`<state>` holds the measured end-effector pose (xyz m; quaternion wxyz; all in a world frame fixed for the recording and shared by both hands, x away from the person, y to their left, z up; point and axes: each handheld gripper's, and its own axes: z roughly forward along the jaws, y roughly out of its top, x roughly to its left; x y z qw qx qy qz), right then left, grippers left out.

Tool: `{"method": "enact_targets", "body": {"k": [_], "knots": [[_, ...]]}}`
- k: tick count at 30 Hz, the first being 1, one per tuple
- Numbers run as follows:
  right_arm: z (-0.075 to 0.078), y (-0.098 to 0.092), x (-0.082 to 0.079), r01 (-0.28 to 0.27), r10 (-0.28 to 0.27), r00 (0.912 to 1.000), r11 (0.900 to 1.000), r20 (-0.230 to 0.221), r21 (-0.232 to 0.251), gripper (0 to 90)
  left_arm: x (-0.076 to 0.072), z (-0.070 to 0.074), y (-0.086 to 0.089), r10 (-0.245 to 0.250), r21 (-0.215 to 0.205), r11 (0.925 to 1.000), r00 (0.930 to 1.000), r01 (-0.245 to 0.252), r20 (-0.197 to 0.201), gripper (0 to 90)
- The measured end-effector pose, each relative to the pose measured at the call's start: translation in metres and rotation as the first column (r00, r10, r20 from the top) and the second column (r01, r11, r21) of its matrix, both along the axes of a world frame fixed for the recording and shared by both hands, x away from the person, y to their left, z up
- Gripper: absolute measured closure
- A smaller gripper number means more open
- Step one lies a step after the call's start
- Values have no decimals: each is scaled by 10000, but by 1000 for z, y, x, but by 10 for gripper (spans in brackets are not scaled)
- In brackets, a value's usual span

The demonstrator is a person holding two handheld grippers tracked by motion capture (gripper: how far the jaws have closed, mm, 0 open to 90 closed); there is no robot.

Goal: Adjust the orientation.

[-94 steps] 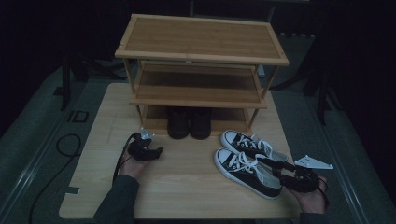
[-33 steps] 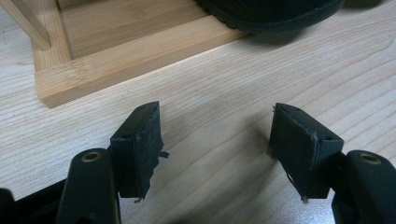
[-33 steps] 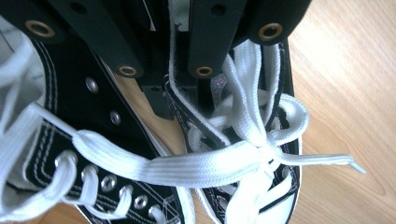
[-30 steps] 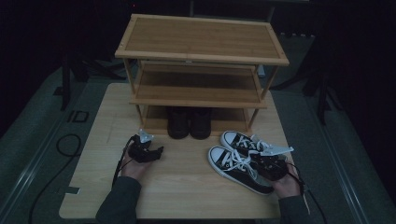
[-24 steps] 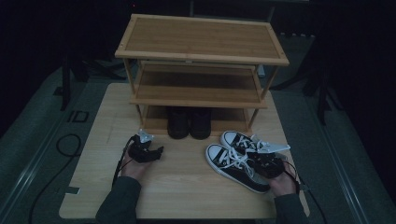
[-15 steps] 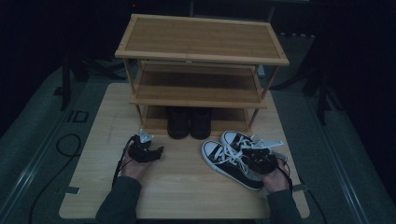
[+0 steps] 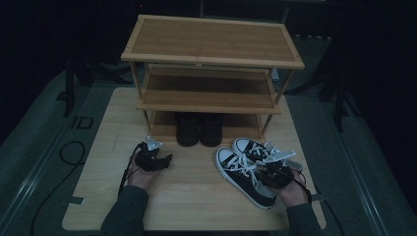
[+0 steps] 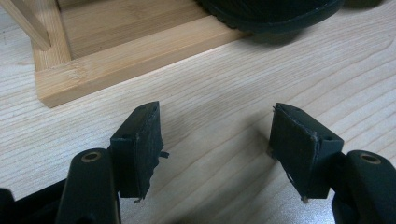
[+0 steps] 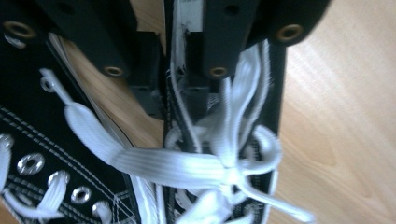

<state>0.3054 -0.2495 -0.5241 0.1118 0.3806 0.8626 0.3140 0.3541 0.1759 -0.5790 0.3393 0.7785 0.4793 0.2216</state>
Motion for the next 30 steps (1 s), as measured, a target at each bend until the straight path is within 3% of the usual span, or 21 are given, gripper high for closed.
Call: {"method": "enact_targets", "body": {"k": [6,12,17,22,30], "knots": [[23,-12,-10,-323,312,9977,9993,597,181,664,0,0,0,10,-15,10000,10000,-10,7,346],[38,-30,-9,160,-179,9942,9997,1065,184,641,0,0,0,10,-14,10000,10000,-10,7,347],[36,-40,2,859,-808,9884,9957,1284,-345,615,0,0,0,9,-17,10000,10000,-9,7,346],[32,-52,15,1390,-1316,9839,9888,1211,-548,609,0,0,0,9,-15,10000,10000,-9,6,347],[23,-51,26,1211,-1125,9891,9886,951,-897,610,0,0,0,16,-21,10000,10000,-16,4,347]]}}
